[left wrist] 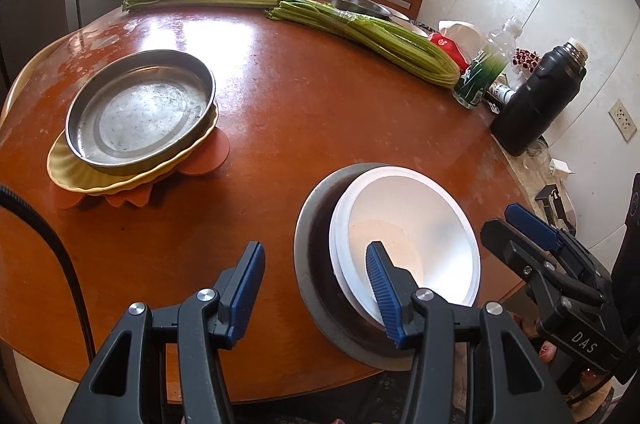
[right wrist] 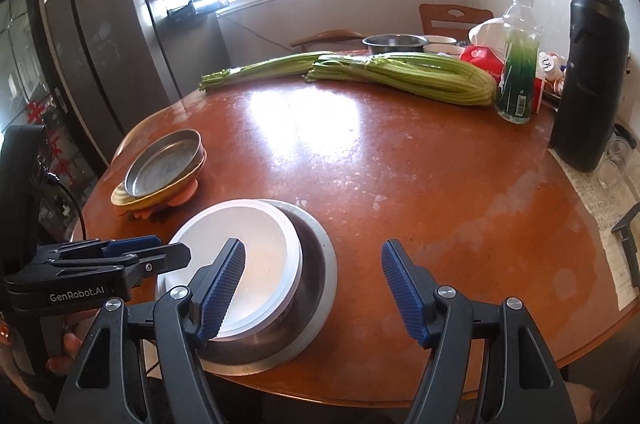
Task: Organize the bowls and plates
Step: 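Grasp the rim of the nested steel and white bowls with the left tool, then lift the nested bowls with the left tool and carry them toward the plate stack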
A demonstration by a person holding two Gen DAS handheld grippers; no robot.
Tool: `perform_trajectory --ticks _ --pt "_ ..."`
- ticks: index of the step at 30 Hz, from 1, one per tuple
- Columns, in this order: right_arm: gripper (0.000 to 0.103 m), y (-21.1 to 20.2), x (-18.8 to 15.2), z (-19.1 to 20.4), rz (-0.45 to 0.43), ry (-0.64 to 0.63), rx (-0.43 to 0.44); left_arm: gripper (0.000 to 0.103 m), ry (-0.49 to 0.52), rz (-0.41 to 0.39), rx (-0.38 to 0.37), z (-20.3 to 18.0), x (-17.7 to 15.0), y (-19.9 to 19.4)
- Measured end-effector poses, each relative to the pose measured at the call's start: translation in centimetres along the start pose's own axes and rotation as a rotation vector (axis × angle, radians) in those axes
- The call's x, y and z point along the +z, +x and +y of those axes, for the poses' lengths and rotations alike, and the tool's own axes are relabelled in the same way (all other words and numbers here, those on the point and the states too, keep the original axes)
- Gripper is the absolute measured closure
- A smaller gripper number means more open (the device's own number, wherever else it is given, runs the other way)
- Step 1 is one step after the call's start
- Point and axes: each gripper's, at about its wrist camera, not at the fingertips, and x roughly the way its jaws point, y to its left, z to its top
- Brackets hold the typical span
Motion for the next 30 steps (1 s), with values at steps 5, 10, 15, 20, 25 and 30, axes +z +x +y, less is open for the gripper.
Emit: perform_trajectory --ticks 5,10,15,20,25,30 --pt "0.031 1.1 -0.6 0.8 0.038 -0.016 0.012 0.051 0.005 0.021 -0.004 -0.3 -0.2 0.7" --pt "0.031 1.7 -1.1 1.0 0.066 -0.014 0.018 0.050 0.012 0.036 -0.013 -0.4 -0.4 1.3" --pt "0.031 2.7 -1.7 0.8 0.102 0.003 0.041 0.048 0.010 0.040 -0.011 -0.4 -0.4 1.6" --pt "0.031 3.1 -1.9 0.7 0.131 0.028 0.084 0.047 0.006 0.053 -0.017 -0.4 -0.3 2.3" --pt "0.031 3.4 -2.3 0.8 0.143 0.029 0.101 0.047 0.000 0.053 -0.022 -0.2 -0.2 2.6" --pt "0.031 3.6 -2.8 1.3 0.153 0.015 0.117 0.047 0.006 0.061 -0.022 -0.2 -0.3 2.9"
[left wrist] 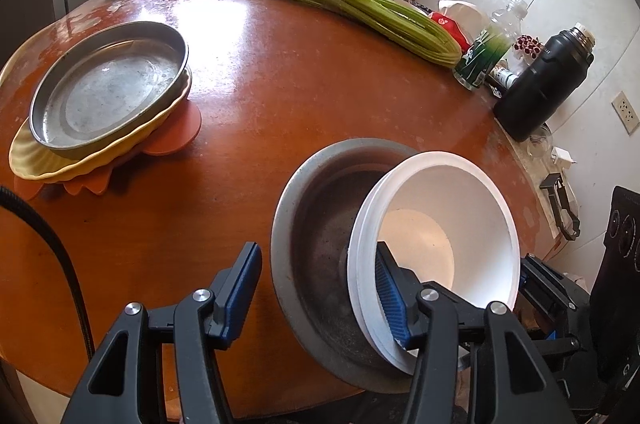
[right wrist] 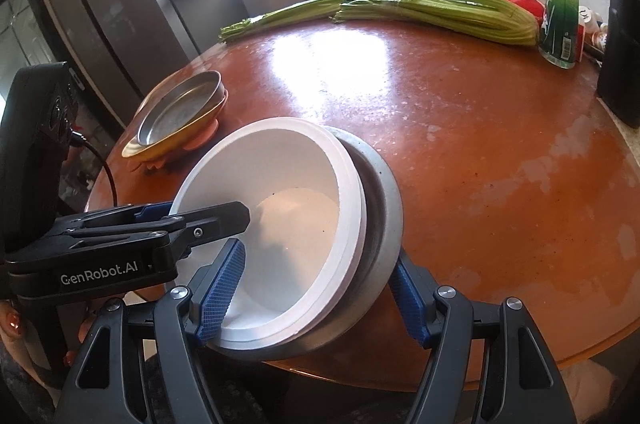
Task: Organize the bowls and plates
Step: 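Lift the nested bowls with the left tool and carry them toward the plate stack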
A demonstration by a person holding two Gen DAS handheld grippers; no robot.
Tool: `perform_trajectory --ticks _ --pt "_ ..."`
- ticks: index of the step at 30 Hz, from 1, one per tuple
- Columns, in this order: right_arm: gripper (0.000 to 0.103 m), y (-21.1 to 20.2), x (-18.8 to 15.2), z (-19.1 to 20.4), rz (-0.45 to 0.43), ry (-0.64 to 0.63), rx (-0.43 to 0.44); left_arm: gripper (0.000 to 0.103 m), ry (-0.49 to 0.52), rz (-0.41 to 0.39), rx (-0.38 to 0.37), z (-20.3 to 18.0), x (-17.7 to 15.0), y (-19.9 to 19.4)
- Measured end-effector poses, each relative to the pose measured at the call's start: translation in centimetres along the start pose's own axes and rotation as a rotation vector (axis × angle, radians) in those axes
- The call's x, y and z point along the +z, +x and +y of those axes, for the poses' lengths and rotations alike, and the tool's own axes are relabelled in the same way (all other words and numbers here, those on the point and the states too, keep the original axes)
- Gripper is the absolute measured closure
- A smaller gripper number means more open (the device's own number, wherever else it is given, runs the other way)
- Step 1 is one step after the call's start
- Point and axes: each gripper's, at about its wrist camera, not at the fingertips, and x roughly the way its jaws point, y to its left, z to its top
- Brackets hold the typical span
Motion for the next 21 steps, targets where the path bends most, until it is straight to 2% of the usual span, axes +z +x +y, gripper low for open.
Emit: perform_trajectory --ticks 16,21 --pt "0.031 -0.01 -0.20 0.17 -0.006 -0.011 0.016 0.047 0.003 0.007 -0.025 -0.14 -0.37 0.41" --pt "0.032 -0.07 -0.27 0.21 -0.011 -0.016 0.018 0.053 0.002 0.004 -0.043 -0.43 -0.36 0.43"
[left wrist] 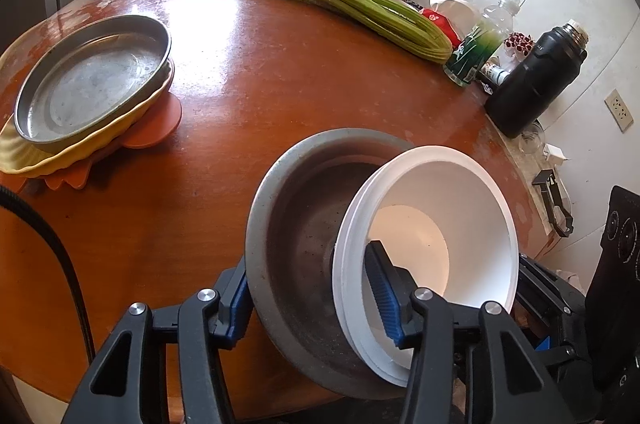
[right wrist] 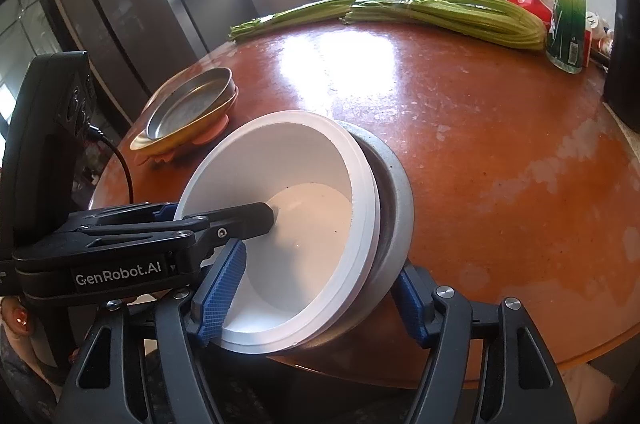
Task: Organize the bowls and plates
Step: 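Lift the nested bowls with the left tool and carry them toward the plate stack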
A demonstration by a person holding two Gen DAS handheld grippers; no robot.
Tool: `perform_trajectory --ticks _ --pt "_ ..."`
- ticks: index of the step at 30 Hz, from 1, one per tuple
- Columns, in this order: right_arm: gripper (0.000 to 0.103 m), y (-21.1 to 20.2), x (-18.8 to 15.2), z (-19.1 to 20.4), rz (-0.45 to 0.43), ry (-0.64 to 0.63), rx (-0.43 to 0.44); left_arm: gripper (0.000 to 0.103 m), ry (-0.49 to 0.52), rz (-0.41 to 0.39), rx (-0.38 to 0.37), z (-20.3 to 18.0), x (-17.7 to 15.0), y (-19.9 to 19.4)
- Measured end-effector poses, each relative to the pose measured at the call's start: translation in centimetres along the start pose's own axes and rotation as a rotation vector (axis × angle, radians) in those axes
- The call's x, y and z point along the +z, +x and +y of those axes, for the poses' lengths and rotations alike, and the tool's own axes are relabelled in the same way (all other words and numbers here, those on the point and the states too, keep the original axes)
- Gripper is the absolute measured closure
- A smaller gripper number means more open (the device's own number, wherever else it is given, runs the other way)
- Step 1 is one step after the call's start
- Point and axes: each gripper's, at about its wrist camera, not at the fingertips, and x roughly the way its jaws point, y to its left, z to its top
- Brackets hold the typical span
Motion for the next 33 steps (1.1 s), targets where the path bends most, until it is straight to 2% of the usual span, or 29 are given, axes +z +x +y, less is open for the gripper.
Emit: perform_trajectory --ticks 12,17,33 --pt "0.033 0.2 0.5 0.9 0.001 -0.010 0.007 0.053 -0.013 -0.017 0.013 0.3 0.0 -0.6" --pt "0.033 0.6 1.2 2.1 0.006 -0.031 0.020 0.053 -0.017 -0.043 0.047 0.9 0.0 -1.6" --pt "0.033 3.3 4.2 8.1 0.007 -0.115 0.045 0.053 -0.078 -0.117 0.073 6.4 0.3 -5.3"
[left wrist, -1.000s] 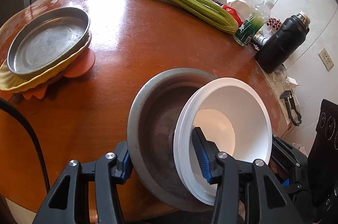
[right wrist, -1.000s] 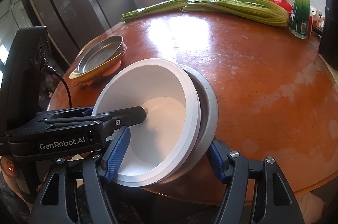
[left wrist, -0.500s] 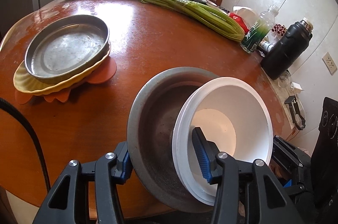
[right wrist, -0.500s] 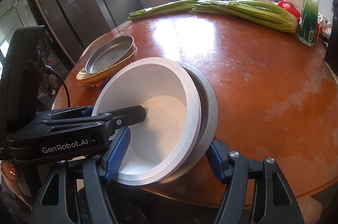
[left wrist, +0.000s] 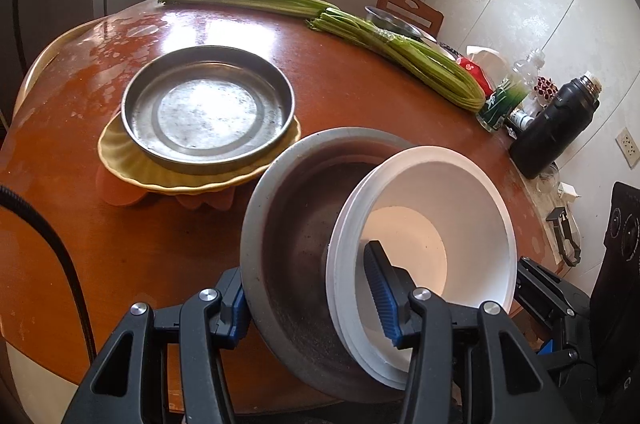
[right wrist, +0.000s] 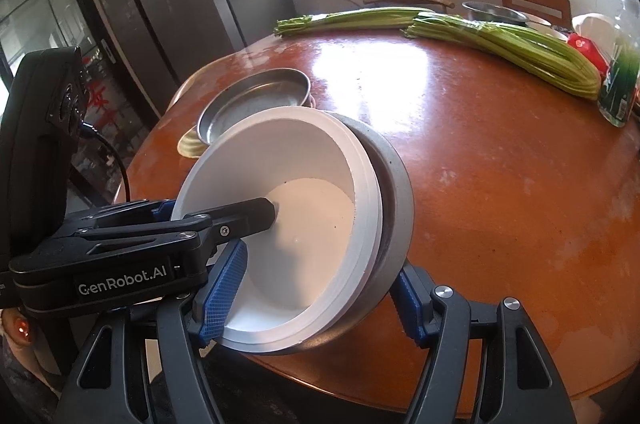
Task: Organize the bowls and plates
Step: 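Lift the nested bowls with the left tool and carry them toward the plate stack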
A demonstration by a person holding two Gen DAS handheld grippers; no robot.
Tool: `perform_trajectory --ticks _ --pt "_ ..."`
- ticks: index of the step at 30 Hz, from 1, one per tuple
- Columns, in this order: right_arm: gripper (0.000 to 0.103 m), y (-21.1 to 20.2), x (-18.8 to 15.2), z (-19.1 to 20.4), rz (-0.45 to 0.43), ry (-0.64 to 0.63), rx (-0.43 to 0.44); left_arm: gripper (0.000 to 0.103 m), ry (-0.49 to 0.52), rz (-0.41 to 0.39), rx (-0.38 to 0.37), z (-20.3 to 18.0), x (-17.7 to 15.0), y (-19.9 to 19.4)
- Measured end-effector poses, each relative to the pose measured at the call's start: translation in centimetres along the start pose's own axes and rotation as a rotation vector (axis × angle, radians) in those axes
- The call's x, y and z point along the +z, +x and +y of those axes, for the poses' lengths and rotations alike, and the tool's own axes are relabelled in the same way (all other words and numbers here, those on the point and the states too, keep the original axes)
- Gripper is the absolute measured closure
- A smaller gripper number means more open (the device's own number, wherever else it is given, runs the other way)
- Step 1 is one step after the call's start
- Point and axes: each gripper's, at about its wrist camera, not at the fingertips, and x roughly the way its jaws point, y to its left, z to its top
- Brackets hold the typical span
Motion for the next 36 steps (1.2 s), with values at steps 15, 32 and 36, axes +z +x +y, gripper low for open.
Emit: perform_trajectory --ticks 15,32,36 --pt "0.033 1.9 3.6 5.2 -0.023 -0.070 0.026 0.053 -0.046 -0.075 0.010 5.2 1.6 -3.6" --pt "0.033 3.0 9.6 7.4 -0.107 -0.122 0.055 0.052 -0.016 -0.162 0.030 7.1 7.1 -6.1" --pt "0.033 3.6 11.0 7.5 -0.120 -0.123 0.057 0.052 -0.010 -0.179 0.046 7.4 8.5 -6.0"
